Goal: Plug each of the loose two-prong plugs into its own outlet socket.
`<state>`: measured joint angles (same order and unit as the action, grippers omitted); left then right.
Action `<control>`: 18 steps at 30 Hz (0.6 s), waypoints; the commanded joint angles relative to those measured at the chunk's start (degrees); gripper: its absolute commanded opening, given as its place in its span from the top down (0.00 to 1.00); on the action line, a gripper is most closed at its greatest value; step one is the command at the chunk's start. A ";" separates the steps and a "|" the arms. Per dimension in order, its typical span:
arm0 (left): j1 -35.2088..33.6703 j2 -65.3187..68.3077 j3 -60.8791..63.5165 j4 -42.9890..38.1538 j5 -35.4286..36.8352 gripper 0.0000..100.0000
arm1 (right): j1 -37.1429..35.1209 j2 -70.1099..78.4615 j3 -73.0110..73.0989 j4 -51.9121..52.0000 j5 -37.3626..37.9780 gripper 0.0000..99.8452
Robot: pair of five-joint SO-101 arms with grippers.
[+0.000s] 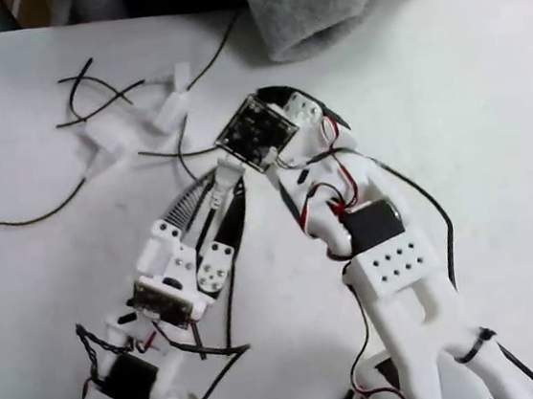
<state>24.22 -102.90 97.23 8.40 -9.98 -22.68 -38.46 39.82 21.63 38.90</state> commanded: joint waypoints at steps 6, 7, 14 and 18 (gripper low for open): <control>-0.31 -0.40 -0.18 0.00 0.53 0.98 | 3.03 -7.08 -15.03 14.46 -5.71 0.98; -0.40 -0.31 -0.18 0.09 0.62 0.98 | 4.53 -8.13 -15.65 16.57 -7.74 0.98; -6.46 -0.22 -4.57 4.84 5.71 0.98 | 20.09 -11.21 -14.42 31.69 -18.20 0.98; -9.80 -0.13 -7.82 7.30 8.26 0.98 | 28.97 -12.88 -8.18 35.56 -24.62 0.98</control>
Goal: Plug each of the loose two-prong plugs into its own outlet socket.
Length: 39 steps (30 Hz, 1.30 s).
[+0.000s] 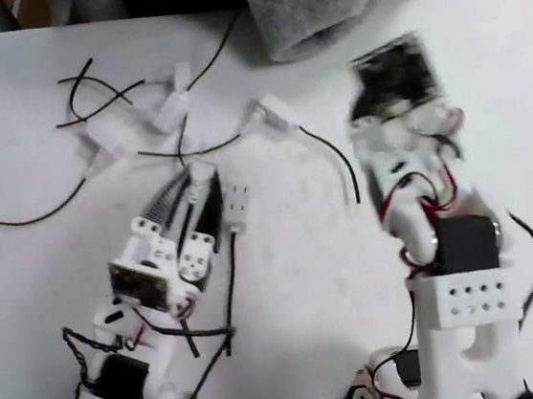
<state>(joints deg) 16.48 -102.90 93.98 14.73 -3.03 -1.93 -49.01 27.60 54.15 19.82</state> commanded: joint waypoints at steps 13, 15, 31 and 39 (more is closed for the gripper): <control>-6.90 42.15 -38.33 9.93 1.67 0.98 | 14.20 -17.89 40.62 -8.57 -11.78 0.98; -6.64 49.54 -46.86 16.88 1.67 0.98 | 14.29 -20.00 45.19 -10.15 -11.69 0.98; -6.11 95.43 -116.92 71.47 1.67 0.98 | 14.20 -32.75 58.81 -8.57 -5.19 0.98; -2.07 120.75 -143.47 87.82 1.76 0.98 | 13.85 -36.18 60.04 -6.99 -5.01 0.98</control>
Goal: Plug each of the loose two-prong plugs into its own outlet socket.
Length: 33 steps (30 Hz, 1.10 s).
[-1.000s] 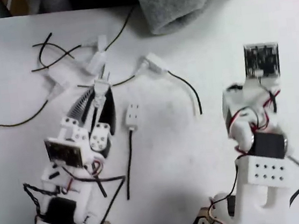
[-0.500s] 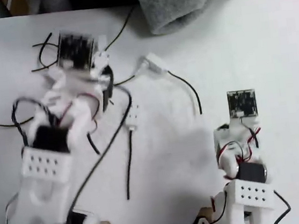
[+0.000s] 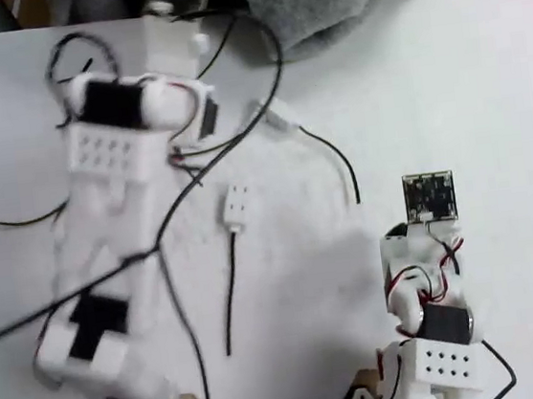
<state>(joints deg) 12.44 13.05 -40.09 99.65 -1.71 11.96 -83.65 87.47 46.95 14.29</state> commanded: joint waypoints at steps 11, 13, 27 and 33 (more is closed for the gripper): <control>5.85 14.20 -5.80 2.64 0.09 0.98 | -0.13 -2.77 0.44 0.22 0.62 0.98; 5.85 15.69 -5.71 2.64 0.09 0.98 | -0.13 -2.77 0.53 0.22 0.62 0.98; 5.49 21.23 2.29 1.67 0.35 0.98 | -0.22 -2.86 0.88 -0.13 0.62 0.98; 5.49 24.22 1.76 0.26 0.44 0.98 | -0.22 -2.86 0.88 -0.13 0.62 0.98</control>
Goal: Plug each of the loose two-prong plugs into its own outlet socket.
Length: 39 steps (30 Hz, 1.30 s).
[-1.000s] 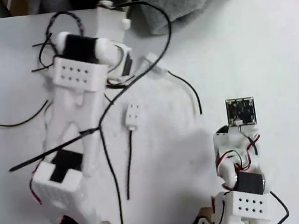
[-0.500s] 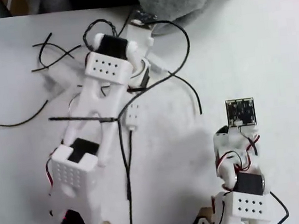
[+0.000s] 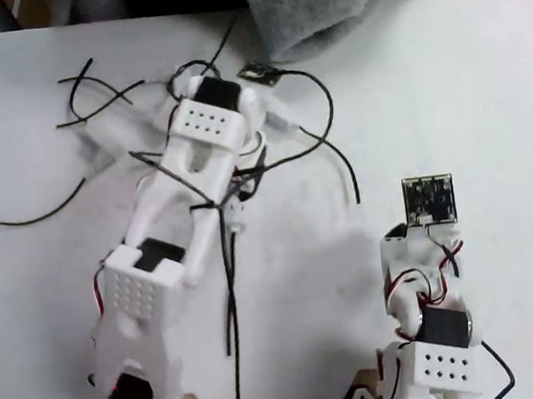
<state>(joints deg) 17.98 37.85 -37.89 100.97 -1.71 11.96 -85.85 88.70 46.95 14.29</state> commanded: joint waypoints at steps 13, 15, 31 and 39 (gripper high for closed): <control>0.13 -0.13 -0.26 -2.81 0.44 0.98 | -0.22 -0.66 -0.35 -0.13 0.62 0.98; -0.13 -0.04 -0.26 -2.81 1.14 0.98 | -0.22 -0.66 -0.35 -0.13 0.62 0.98; -0.13 0.04 0.09 -3.69 3.25 0.98 | -0.22 -0.66 -0.35 -0.13 0.62 0.98; -0.22 0.04 0.88 -4.31 6.77 0.98 | -0.22 -0.66 -0.35 -0.13 0.62 0.98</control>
<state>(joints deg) 17.98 38.29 -37.54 97.98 4.44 11.96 -85.85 88.70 46.95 14.29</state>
